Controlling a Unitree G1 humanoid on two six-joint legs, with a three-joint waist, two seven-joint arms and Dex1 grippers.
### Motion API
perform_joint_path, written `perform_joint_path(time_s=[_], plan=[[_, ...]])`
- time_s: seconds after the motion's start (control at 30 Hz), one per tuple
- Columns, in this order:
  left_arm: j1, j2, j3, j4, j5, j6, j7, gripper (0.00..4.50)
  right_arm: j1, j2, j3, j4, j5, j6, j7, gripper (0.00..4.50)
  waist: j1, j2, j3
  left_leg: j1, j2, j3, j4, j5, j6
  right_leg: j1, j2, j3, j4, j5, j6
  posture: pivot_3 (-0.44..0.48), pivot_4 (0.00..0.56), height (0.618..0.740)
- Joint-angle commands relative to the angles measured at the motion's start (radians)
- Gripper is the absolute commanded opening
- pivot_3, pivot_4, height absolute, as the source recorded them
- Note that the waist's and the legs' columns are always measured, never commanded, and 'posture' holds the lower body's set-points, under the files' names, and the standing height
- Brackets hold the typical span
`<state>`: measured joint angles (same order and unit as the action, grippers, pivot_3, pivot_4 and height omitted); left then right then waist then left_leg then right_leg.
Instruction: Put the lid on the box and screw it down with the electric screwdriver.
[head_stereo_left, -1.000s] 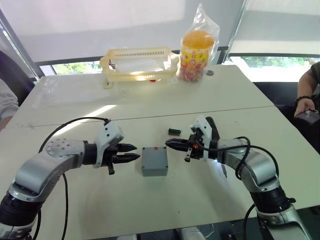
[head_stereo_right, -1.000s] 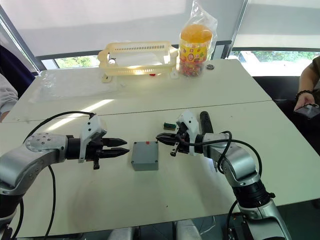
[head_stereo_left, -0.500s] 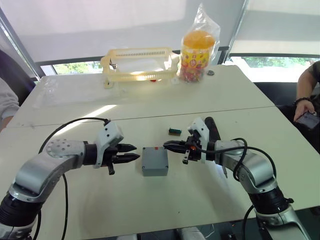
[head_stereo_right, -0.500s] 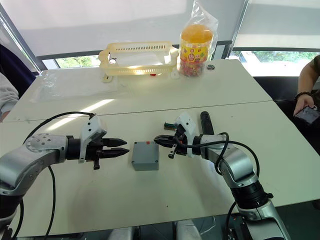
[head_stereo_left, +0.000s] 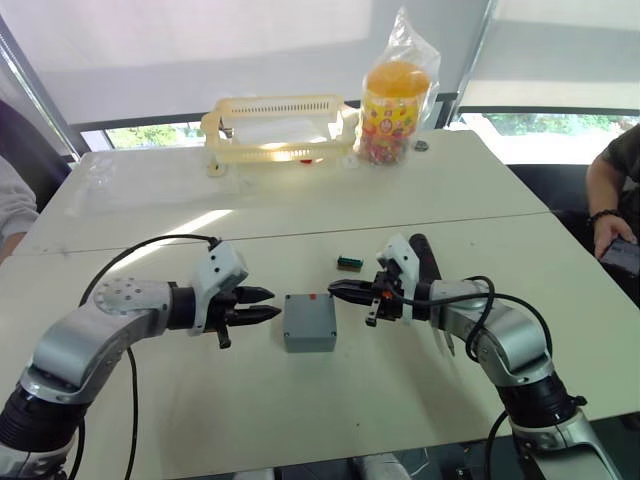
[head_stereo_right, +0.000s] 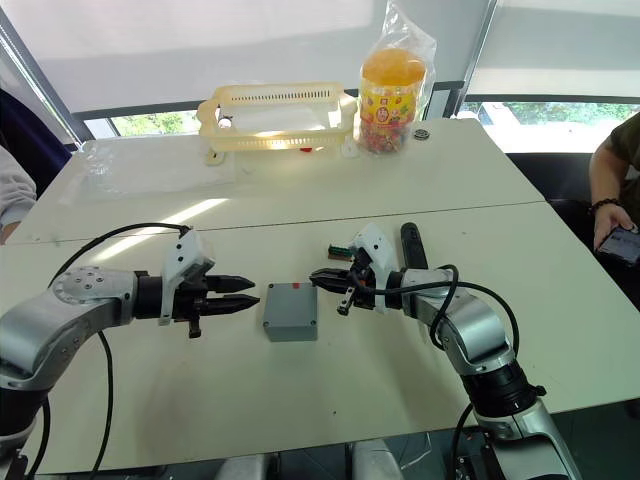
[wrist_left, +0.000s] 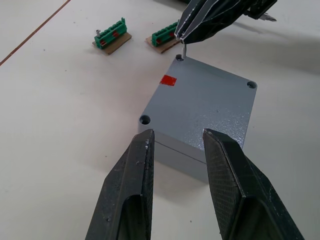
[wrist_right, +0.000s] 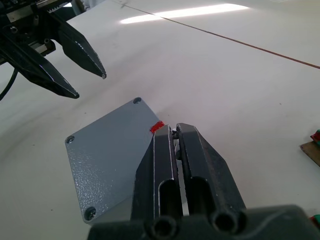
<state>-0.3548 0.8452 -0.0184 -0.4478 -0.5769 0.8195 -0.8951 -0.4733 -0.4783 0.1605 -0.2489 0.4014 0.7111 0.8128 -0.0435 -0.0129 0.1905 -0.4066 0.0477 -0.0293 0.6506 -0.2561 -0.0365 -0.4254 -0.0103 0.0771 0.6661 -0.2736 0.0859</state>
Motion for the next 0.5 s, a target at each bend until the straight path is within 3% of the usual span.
perform_joint_path(time_s=[0.03, 0.5], plan=[[-0.011, 0.002, 0.009, -0.013, 0.004, -0.010, 0.003, 1.52, -0.010, 0.002, 0.004, -0.006, -0.006, -0.028, 0.002, 0.08, 0.000, 0.000, 0.000, 0.000, 0.000, 0.000, 0.000, 0.000, 0.000, 0.000, 0.000, 0.000, 0.000, 0.000, 0.000, 0.000, 0.150, 0.740], [-0.009, 0.001, 0.009, -0.016, 0.002, -0.012, 0.009, 1.52, -0.006, 0.000, 0.025, 0.022, -0.031, -0.056, 0.009, 0.08, 0.000, 0.000, 0.000, 0.000, 0.000, 0.000, 0.000, 0.000, 0.000, 0.000, 0.000, 0.000, 0.000, 0.000, 0.000, 0.000, 0.150, 0.740]])
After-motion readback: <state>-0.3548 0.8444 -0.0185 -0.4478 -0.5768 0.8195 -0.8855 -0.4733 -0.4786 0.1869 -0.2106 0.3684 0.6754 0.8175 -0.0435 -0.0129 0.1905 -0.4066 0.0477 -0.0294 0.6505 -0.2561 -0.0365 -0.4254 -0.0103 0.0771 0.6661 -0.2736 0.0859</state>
